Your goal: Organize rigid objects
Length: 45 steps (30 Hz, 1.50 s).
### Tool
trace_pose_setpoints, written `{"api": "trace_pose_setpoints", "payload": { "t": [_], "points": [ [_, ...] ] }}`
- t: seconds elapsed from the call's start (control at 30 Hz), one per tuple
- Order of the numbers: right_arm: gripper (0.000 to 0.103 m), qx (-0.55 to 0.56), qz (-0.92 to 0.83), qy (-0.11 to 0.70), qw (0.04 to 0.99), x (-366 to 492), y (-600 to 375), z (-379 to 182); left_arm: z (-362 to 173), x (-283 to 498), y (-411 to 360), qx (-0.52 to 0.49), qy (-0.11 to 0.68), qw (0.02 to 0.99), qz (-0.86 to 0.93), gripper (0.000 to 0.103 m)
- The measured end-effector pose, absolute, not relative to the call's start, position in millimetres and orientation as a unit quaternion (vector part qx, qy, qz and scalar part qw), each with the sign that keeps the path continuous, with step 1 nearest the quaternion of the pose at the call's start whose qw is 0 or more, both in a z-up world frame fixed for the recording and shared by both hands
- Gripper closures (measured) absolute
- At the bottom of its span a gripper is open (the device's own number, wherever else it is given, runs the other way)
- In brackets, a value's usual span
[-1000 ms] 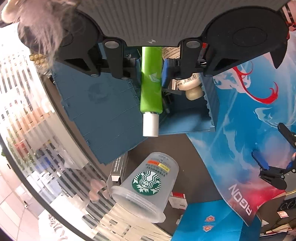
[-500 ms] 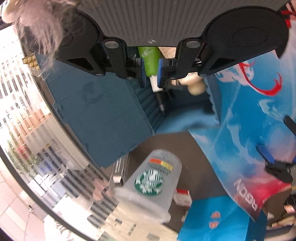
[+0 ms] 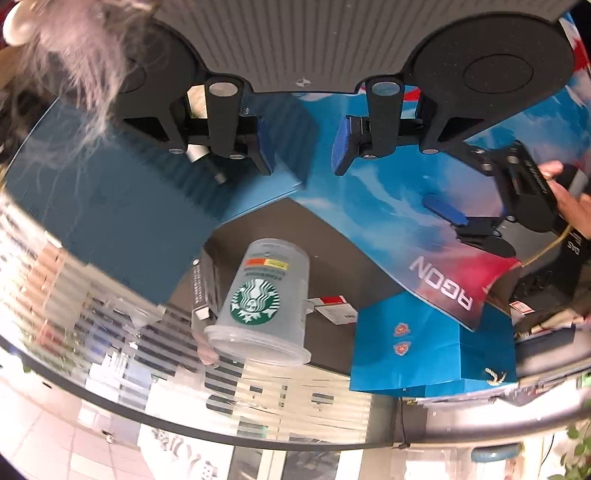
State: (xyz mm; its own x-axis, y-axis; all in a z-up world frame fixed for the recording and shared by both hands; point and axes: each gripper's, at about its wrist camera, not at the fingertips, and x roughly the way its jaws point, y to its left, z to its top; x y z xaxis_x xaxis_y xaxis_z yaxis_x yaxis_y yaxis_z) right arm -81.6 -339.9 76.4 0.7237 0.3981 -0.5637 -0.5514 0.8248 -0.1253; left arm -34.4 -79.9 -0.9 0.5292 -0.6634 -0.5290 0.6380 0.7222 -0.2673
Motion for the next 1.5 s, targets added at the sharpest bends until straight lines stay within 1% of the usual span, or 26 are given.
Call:
{"api": "trace_pose_setpoints", "payload": {
  "t": [0.03,0.1,0.23,0.33,0.4,0.43,0.5,0.57,0.63,0.7,0.87,0.9,0.97,1.1,1.27,1.5],
  "points": [
    [0.066,-0.132,0.256,0.268,0.919,-83,-339,72,-1,-34,-80,-0.02,0.311,0.877,-0.365,0.0],
    [0.057,-0.108,0.247,0.265,0.926,-87,-337,64,-1,-34,-81,-0.015,0.31,0.884,-0.349,0.0],
    [0.05,-0.069,0.245,0.262,0.931,-94,-333,49,0,-34,-81,-0.009,0.31,0.894,-0.323,0.0],
    [0.048,-0.047,0.241,0.263,0.933,-97,-329,40,0,-33,-78,-0.013,0.31,0.9,-0.306,0.0],
    [0.039,-0.039,0.232,0.26,0.937,-100,-327,34,0,-31,-77,-0.016,0.31,0.904,-0.294,0.0],
    [0.038,-0.037,0.227,0.258,0.938,-101,-327,31,0,-31,-76,-0.017,0.31,0.906,-0.287,0.0],
    [0.032,-0.03,0.214,0.255,0.943,-102,-326,25,1,-30,-75,-0.019,0.31,0.91,-0.275,0.0],
    [0.03,-0.02,0.206,0.253,0.945,-104,-324,18,0,-30,-75,-0.019,0.31,0.913,-0.265,0.0],
    [0.023,-0.007,0.194,0.256,0.947,-104,-324,10,1,-29,-74,-0.019,0.31,0.917,-0.252,0.0],
    [0.018,-0.005,0.179,0.257,0.95,-106,-321,2,1,-29,-73,-0.019,0.31,0.919,-0.241,0.0],
    [0.011,-0.01,0.142,0.263,0.954,-107,-315,-13,1,-28,-72,-0.018,0.311,0.925,-0.218,0.0],
    [0.006,-0.01,0.138,0.262,0.955,-108,-314,-15,0,-28,-73,-0.016,0.311,0.926,-0.215,0.0],
    [0.001,-0.017,0.125,0.263,0.957,-108,-311,-18,0,-28,-75,-0.008,0.312,0.927,-0.21,0.0],
    [0.0,-0.028,0.092,0.276,0.956,-103,-308,-20,0,-27,-80,0.007,0.315,0.928,-0.199,0.0],
    [0.0,-0.022,0.058,0.318,0.946,-92,-309,-28,0,-27,-84,0.018,0.317,0.93,-0.185,0.0],
    [0.0,-0.007,0.032,0.321,0.947,-92,-314,-30,-2,-26,-93,0.048,0.324,0.934,-0.144,0.0]
  ]
}}
